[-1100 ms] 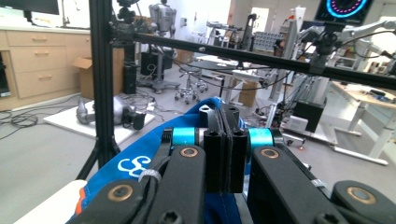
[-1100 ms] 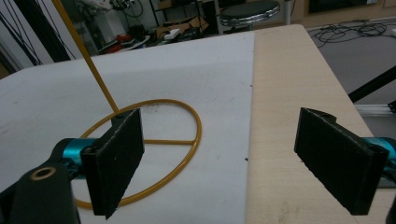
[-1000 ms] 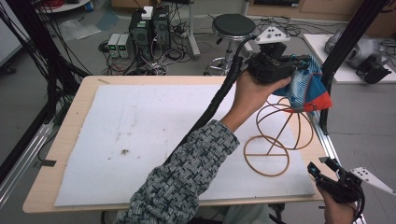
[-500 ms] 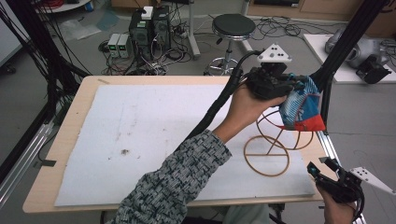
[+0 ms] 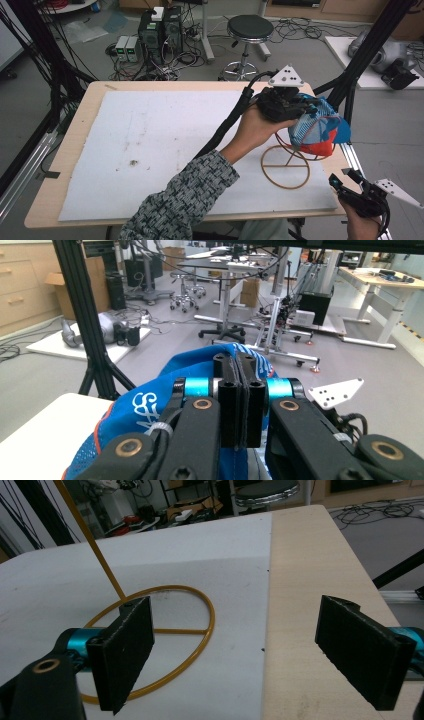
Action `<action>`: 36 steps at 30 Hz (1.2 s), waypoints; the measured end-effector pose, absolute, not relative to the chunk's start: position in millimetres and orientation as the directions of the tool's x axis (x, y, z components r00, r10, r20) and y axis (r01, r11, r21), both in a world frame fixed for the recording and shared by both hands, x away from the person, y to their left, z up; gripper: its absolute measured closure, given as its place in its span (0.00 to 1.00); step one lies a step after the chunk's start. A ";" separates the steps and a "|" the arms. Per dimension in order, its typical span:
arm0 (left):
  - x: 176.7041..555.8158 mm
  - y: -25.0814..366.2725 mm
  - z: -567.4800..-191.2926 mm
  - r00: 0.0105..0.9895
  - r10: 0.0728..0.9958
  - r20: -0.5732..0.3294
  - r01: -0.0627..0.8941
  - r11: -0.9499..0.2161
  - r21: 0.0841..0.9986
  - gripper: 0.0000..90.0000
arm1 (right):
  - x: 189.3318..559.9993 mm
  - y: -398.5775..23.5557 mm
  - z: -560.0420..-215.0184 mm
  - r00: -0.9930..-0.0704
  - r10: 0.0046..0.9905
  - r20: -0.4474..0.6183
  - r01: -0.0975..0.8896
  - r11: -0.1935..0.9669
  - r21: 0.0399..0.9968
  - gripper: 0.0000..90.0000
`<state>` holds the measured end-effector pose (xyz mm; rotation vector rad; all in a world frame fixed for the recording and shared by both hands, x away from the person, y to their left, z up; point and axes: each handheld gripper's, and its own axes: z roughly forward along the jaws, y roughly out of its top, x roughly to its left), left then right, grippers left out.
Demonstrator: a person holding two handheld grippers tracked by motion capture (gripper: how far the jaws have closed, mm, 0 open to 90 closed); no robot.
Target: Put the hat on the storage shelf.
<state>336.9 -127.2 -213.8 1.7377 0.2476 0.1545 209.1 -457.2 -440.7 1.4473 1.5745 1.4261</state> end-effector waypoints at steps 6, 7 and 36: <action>333.9 -124.4 -223.0 0.968 0.249 -0.018 0.066 -0.184 0.981 0.98 | 209.1 -456.9 -440.6 -0.258 0.935 0.243 0.336 -0.149 0.930 0.17; 333.3 -124.0 -224.7 0.969 0.247 -0.016 0.064 -0.189 0.980 0.98 | 209.8 -457.4 -440.8 -0.267 0.935 0.232 0.324 -0.139 0.936 0.17; 318.1 -133.1 -249.3 0.974 0.222 0.039 0.002 -0.181 0.984 0.98 | 211.2 -457.2 -441.5 -0.275 0.935 0.226 0.323 -0.131 0.937 0.17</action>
